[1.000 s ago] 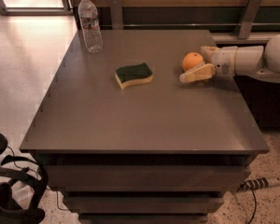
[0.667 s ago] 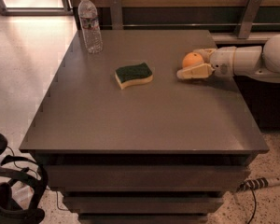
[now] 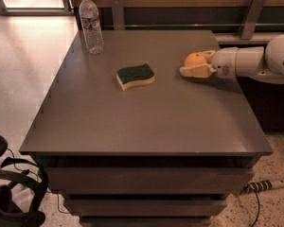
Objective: Pick orange
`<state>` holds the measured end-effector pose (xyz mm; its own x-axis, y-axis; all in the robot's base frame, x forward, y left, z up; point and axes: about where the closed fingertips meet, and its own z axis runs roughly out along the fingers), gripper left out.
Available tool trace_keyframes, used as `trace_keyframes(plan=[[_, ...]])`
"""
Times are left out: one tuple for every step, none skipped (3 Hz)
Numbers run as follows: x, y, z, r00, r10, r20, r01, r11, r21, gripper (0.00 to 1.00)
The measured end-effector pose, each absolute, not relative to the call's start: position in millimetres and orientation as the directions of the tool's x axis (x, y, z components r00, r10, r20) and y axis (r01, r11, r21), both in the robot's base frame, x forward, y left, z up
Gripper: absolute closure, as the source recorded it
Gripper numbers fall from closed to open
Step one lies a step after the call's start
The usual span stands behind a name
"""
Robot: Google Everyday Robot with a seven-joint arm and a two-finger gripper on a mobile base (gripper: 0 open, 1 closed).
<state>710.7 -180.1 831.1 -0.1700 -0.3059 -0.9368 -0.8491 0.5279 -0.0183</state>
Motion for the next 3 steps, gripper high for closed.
trace_keyframes(plan=[[711, -177, 830, -0.170, -0.306, -0.937, -0.852, 0.524, -0.016, 0.92], [713, -169, 838, -0.170, -0.327, -0.930, -0.869, 0.495, -0.015, 1.00], [709, -157, 861, -0.150, -0.380, -0.913, -0.899, 0.437, -0.035, 1.00]])
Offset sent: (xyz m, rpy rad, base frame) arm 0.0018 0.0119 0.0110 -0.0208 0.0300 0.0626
